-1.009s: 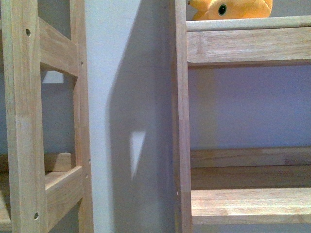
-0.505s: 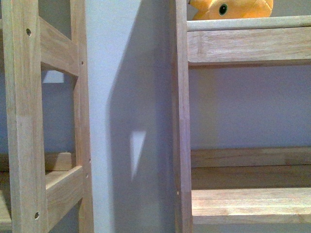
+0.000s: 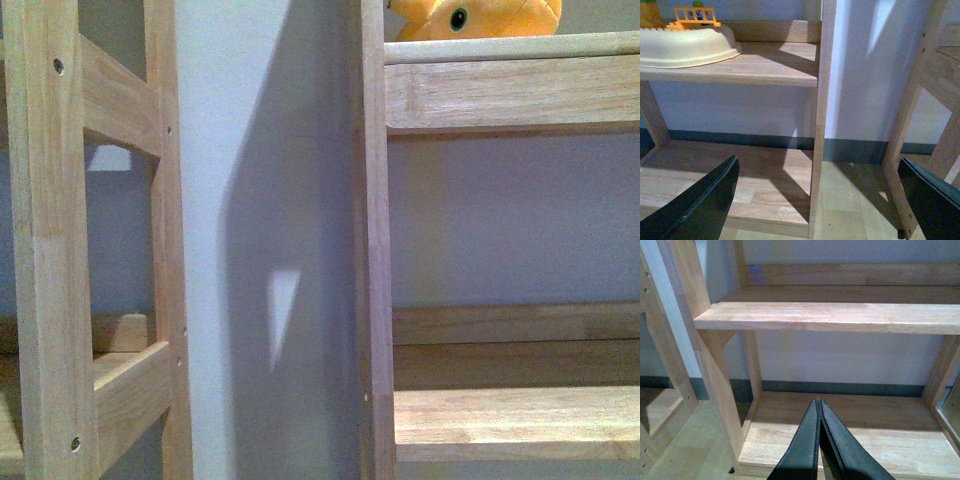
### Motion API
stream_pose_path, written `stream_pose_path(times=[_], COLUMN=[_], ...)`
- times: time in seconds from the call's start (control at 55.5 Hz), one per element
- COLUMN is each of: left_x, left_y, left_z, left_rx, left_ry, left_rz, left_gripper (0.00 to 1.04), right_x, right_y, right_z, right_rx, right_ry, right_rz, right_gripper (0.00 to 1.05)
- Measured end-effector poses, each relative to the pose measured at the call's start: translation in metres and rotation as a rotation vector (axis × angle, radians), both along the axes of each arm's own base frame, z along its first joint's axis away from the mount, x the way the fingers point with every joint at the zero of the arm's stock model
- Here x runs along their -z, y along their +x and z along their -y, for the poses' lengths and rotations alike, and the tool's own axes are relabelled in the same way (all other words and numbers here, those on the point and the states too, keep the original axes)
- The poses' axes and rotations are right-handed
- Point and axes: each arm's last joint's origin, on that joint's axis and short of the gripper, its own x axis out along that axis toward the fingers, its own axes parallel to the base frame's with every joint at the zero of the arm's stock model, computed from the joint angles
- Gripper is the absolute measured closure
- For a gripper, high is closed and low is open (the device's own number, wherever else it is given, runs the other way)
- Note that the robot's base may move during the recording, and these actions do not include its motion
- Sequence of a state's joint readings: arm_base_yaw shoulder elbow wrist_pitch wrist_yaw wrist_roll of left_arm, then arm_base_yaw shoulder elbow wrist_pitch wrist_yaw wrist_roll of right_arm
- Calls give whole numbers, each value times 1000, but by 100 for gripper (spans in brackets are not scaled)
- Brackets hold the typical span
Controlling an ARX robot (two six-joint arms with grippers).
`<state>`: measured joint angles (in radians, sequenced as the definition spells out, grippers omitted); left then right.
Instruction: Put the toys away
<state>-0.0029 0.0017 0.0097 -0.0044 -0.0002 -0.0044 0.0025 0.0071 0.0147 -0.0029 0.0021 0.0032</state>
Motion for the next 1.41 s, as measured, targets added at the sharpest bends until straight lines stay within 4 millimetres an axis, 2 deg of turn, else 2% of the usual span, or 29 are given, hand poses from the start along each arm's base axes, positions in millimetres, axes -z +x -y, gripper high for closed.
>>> stream_pose_path(times=[0.09,0.162,0.432,0.505,0.631,1.405], left_x=[0,0,0,0,0,0], left_y=[0,0,0,0,0,0], left_z=[0,0,0,0,0,0], left_rx=[0,0,0,0,0,0], left_ry=[0,0,0,0,0,0], left_rz=[0,0,0,0,0,0], left_gripper=[6,6,6,6,6,6], right_x=[0,0,0,0,0,0], right_y=[0,0,0,0,0,0], right_z=[0,0,0,0,0,0], right_rx=[0,0,0,0,0,0], right_ry=[-1,0,-1,0,0,0], right_rz=[0,0,0,0,0,0], right_gripper=[100,84,41,24,6,7])
